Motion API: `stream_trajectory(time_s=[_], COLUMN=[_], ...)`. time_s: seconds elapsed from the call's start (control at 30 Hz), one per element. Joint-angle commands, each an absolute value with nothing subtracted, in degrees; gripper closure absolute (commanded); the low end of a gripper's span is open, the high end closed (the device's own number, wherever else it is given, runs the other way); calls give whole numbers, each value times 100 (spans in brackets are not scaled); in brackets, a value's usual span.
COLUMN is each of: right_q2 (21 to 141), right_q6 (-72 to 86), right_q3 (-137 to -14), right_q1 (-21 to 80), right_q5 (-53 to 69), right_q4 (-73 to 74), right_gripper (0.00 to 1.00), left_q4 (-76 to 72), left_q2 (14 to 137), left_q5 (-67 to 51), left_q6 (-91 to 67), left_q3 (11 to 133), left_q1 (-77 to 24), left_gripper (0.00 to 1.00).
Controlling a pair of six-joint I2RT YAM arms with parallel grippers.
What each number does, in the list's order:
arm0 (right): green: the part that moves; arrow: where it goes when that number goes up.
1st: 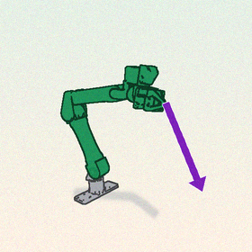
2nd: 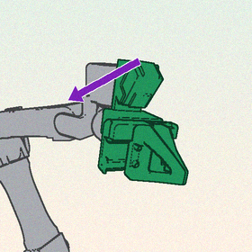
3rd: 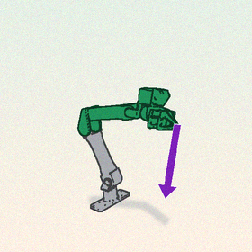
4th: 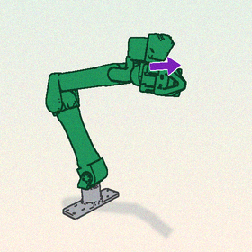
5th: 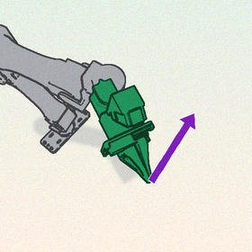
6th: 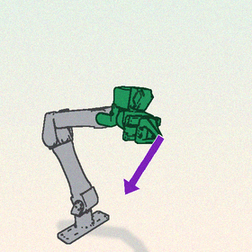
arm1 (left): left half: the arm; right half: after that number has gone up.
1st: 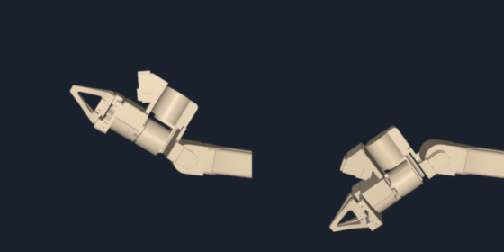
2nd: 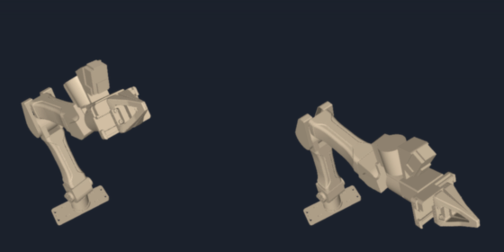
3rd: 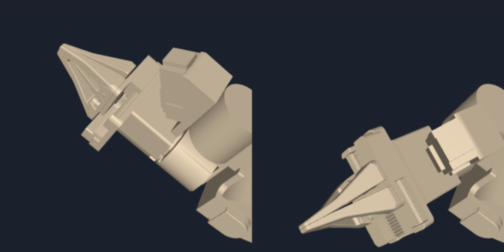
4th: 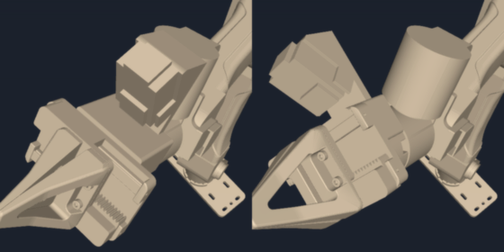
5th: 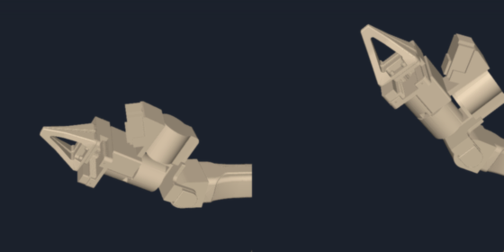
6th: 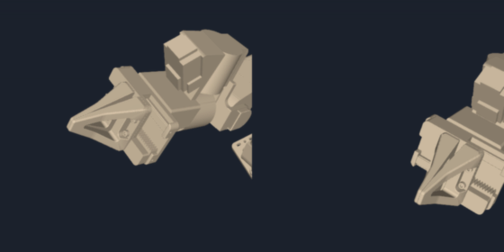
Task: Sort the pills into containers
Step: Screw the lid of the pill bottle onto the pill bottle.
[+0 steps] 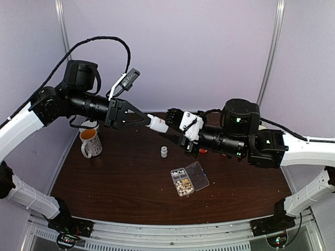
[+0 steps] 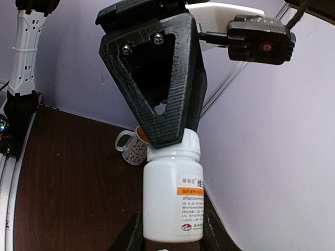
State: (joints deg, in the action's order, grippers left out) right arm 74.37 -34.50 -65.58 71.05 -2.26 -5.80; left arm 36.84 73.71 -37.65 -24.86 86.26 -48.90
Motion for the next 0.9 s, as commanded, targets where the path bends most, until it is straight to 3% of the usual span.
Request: stream_trajectory(time_s=[0.0, 0.37, 0.8, 0.83, 0.87], right_q2=[7501, 7335, 7360, 7365, 7361], right_q6=[-1849, 294, 615, 546, 503], right_q3=[-7058, -7194, -7183, -7196, -7194], right_q1=[6685, 5880, 5748, 5752, 5749], right_q5=[929, 3628, 4177, 4087, 3954], right_q4=[-574, -794, -843, -772, -705], right_gripper=[100, 100, 100, 95, 81], left_q4=[3947, 4008, 4012, 4056, 4115], left_q2=[7466, 7359, 7285, 7317, 7346], left_q5=[-3447, -3184, -3044, -2934, -2849], left_q6=[-1502, 890, 1998, 1927, 1869], left_q3=[8765, 8816, 8858, 8904, 8959], left_q1=[-5021, -5251, -5475, -5471, -5468], left_gripper=[100, 100, 100, 100, 100])
